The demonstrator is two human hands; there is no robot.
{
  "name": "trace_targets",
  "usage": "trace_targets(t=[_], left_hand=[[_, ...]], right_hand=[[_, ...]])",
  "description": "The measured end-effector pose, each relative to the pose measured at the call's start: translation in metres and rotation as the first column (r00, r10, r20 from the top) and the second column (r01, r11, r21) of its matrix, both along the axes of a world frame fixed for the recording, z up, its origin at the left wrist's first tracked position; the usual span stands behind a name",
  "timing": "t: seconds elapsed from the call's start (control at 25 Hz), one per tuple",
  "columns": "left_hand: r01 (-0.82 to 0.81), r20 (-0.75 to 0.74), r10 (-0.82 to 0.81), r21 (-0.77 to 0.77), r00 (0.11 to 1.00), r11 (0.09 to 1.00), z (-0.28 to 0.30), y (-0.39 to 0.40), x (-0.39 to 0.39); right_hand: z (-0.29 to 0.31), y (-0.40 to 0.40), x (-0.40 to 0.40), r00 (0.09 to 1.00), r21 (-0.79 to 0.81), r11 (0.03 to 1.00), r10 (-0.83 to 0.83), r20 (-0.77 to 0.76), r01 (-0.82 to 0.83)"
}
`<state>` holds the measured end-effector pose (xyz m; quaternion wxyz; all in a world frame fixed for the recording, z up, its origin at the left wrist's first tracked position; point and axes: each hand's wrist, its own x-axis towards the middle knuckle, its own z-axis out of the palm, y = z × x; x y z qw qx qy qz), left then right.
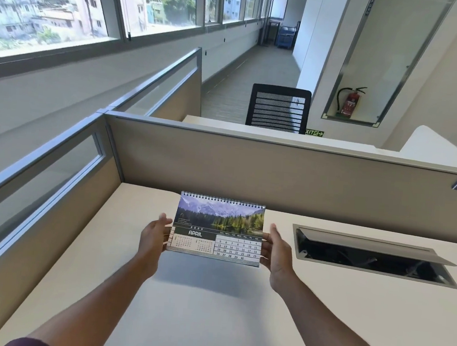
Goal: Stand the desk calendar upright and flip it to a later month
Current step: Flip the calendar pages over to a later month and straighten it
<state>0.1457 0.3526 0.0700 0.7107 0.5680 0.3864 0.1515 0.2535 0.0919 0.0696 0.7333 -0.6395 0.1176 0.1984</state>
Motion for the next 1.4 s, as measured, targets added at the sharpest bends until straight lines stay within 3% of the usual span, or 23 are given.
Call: trace_targets(t=[0.2, 0.36, 0.52, 0.72, 0.96, 1.08, 1.24, 1.4], left_hand=[[-0.034, 0.212, 0.052, -0.087, 0.976, 0.996, 0.040, 0.018, 0.003], [0.036, 0.283, -0.029, -0.020, 0.959, 0.999, 0.063, 0.020, 0.020], [0.133, 0.211, -0.152, 0.105, 0.965, 0.986, 0.066, 0.014, 0.036], [0.222, 0.157, -0.240, 0.128, 0.958, 0.967, 0.050, 0.017, 0.049], [0.130, 0.152, -0.137, 0.057, 0.979, 0.990, 0.029, 0.020, 0.043], [0.100, 0.079, -0.099, -0.002, 0.992, 0.995, 0.012, 0.015, 0.035], [0.145, -0.007, -0.145, -0.061, 0.989, 0.988, -0.007, 0.004, 0.026], [0.181, -0.031, -0.184, -0.075, 0.983, 0.981, -0.010, -0.007, 0.024]], right_hand=[[0.044, 0.001, 0.013, 0.997, 0.090, 0.996, -0.011, 0.081, 0.004], [0.070, 0.007, 0.024, 0.983, 0.109, 0.994, 0.006, 0.182, -0.026], [0.073, 0.011, 0.037, 0.974, -0.006, 0.998, 0.067, 0.215, -0.068], [0.058, 0.016, 0.048, 0.955, -0.222, 0.970, 0.156, 0.253, -0.099], [0.032, 0.013, 0.046, 0.959, -0.195, 0.981, 0.034, 0.281, 0.022], [0.014, 0.011, 0.039, 0.969, -0.204, 0.972, -0.067, 0.237, 0.117], [-0.013, 0.008, 0.025, 0.990, -0.330, 0.944, 0.046, 0.134, 0.001], [-0.021, 0.011, 0.014, 0.990, -0.342, 0.938, 0.096, 0.102, -0.056]])
